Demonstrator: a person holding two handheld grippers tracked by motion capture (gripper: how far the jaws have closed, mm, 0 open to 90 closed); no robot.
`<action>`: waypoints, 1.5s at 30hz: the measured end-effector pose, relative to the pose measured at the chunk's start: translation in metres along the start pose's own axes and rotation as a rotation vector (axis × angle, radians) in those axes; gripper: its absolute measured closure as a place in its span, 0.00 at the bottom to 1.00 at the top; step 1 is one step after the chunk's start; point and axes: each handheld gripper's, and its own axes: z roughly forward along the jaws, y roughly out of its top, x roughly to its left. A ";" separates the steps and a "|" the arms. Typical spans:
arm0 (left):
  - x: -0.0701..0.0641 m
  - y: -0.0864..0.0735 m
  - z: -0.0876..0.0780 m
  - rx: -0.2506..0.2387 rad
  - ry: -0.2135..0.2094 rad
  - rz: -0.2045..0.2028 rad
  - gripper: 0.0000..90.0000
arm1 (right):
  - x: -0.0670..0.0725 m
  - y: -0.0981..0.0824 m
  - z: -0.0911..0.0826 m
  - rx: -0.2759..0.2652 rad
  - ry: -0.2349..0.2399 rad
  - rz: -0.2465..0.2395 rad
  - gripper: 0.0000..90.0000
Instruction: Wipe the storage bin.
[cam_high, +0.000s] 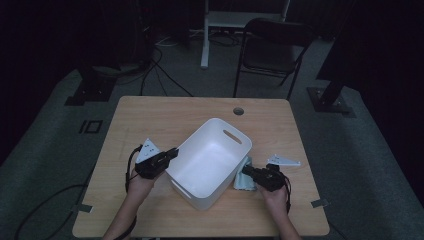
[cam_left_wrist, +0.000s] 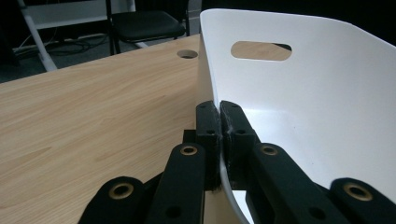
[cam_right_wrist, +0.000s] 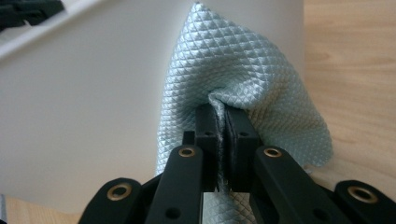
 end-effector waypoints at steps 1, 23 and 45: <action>0.000 0.000 0.000 0.002 0.000 0.003 0.97 | -0.001 -0.001 0.001 0.006 -0.001 0.009 0.95; -0.001 0.000 0.000 0.002 0.018 0.002 0.97 | 0.032 0.013 -0.018 -0.059 0.102 -0.019 0.95; -0.001 0.000 0.001 0.001 0.005 0.002 0.97 | 0.033 0.002 -0.009 -0.030 0.068 -0.056 0.95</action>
